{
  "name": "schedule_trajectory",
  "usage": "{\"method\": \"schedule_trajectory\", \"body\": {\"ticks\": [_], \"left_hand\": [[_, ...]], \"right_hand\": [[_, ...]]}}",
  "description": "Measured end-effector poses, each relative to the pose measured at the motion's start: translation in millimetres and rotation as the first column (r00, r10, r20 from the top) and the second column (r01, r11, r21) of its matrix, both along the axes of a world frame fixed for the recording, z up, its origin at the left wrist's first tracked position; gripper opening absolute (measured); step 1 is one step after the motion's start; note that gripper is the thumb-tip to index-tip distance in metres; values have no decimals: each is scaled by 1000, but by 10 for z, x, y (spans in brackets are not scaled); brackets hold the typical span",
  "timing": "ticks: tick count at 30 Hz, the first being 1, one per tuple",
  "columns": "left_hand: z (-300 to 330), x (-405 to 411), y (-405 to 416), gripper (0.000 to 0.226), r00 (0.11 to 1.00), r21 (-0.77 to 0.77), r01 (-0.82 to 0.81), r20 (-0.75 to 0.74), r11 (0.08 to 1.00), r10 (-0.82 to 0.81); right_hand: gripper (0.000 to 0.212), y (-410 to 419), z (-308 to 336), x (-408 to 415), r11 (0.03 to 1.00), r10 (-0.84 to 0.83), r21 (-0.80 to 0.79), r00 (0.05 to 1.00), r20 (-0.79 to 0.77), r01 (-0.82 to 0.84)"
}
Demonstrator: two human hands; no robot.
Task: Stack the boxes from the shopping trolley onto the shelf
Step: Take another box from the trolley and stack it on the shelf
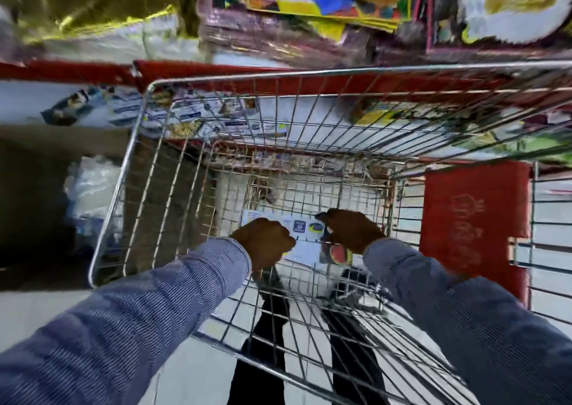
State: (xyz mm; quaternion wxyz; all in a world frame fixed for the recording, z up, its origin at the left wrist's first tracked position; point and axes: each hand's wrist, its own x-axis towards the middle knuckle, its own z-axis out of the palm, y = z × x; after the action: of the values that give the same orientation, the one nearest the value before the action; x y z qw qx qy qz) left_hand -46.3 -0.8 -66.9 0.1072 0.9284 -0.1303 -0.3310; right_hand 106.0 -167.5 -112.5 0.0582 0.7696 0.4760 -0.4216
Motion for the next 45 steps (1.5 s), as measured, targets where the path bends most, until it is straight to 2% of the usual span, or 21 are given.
{"method": "schedule_trajectory", "body": {"ticks": [3, 5, 7, 9, 12, 16, 19, 23, 26, 29, 33, 36, 40, 43, 45], "left_hand": [[-53, -14, -61, 13, 997, 16, 54, 47, 998, -55], [-82, -3, -122, 17, 996, 34, 53, 69, 998, -55], [-125, 49, -189, 24, 998, 58, 47, 47, 997, -50], [-193, 90, -241, 33, 999, 94, 35, 2, 995, -35], [-293, 142, -327, 41, 998, 117, 26, -57, 993, -19], [-267, 189, -367, 31, 992, 102, -77, -88, 992, 86], [-79, 237, -328, 40, 989, 53, -134, -59, 990, 137], [684, 238, -226, 62, 973, -49, -157, 161, 986, 163], [1365, 292, -107, 60, 940, -63, -217, 255, 974, 226], [2148, 421, 26, 61, 866, -18, -244, 447, 970, 226], [3303, 580, 89, 58, 741, 29, -280, 642, 960, 197], [3956, 717, 118, 65, 707, 28, -336, 669, 942, 232], [4697, 936, 145, 58, 624, 5, -373, 741, 928, 247], [5040, 1128, 217, 59, 546, -3, -403, 802, 915, 243], [5229, 1259, 251, 54, 517, -56, -391, 813, 919, 270]], "right_hand": [[60, 32, 18, 70, 1000, 25, 15, 998, 53, -26], [62, 20, 15, 92, 999, -29, 44, 994, 109, 24], [69, 6, -18, 113, 996, -72, 59, 987, 141, 65], [70, 9, -62, 108, 997, -46, 65, 985, 165, 36], [57, 23, -93, 100, 996, -31, 90, 979, 199, 14], [57, 68, 111, 165, 990, -68, 135, 979, 194, 42], [63, 83, 486, 260, 977, -81, 209, 974, 210, 36], [64, 169, 1395, 474, 943, -63, 334, 970, 236, -21], [65, 311, 2204, 651, 920, -13, 374, 942, 334, -120], [71, 442, 3152, 799, 892, -11, 409, 896, 444, -192], [57, 499, 4511, 865, 848, -55, 466, 834, 548, -250], [50, 526, 5174, 950, 805, -84, 509, 792, 605, -304], [49, 527, 5873, 1148, 785, -139, 528, 737, 661, -325], [53, 536, 6231, 1305, 788, -163, 510, 682, 713, -345], [59, 552, 6364, 1446, 799, -186, 511, 677, 712, -318]]}}
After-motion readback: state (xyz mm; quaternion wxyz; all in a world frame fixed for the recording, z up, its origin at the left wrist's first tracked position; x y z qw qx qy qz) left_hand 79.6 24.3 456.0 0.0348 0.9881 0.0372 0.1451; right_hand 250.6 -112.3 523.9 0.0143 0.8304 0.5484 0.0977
